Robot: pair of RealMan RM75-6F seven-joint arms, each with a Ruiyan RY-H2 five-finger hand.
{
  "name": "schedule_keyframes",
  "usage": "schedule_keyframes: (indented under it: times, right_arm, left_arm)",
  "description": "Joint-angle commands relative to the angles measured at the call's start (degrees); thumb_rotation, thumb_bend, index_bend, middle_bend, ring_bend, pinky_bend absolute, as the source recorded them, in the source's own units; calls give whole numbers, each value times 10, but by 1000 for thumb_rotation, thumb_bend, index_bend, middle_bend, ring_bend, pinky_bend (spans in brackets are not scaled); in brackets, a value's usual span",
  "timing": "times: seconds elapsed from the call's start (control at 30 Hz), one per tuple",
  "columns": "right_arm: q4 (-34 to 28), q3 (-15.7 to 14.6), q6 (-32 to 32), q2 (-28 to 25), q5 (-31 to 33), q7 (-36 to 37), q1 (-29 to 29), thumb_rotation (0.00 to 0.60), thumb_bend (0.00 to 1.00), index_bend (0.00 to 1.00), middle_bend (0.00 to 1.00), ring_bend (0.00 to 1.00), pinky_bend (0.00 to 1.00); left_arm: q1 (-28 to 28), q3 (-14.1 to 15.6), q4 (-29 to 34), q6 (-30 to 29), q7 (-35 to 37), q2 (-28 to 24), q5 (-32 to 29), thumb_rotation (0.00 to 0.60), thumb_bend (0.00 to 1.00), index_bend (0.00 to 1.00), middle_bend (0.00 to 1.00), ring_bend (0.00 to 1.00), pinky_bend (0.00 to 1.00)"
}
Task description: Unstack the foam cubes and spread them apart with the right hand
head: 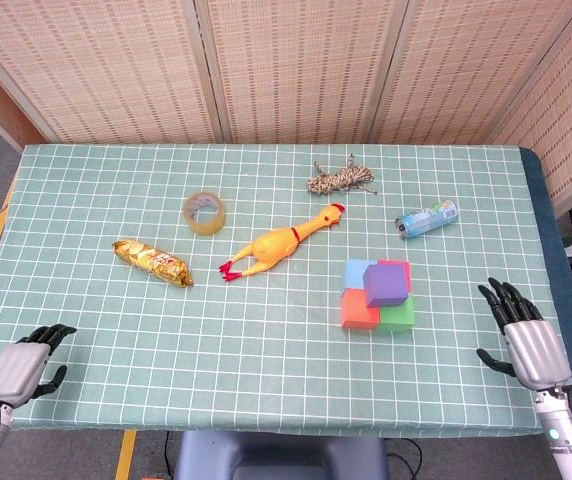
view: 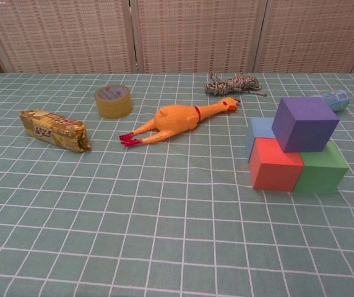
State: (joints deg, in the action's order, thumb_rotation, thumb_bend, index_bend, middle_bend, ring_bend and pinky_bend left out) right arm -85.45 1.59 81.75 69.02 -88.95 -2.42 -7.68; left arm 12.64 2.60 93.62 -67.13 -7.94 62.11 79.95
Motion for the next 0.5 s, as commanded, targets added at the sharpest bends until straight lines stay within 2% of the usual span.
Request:
schedule_keyframes:
  times: [0.03, 0.37, 0.5]
  right_arm:
    - [-1, 0, 2, 0, -1, -1, 1, 600, 70, 0, 0, 0, 192]
    - [7, -1, 12, 8, -11, 1, 2, 600, 70, 0, 0, 0, 192]
    - [18, -2, -3, 12, -11, 24, -7, 600, 70, 0, 0, 0, 191]
  left_arm:
    - [1, 0, -1, 1, -1, 1, 1, 600, 468, 205, 188, 178, 390]
    - [-1, 2, -1, -5, 4, 0, 7, 600, 469, 205, 188, 179, 390]
    - [1, 1, -5, -2, 10, 0, 7, 600, 469, 205, 188, 178, 390]
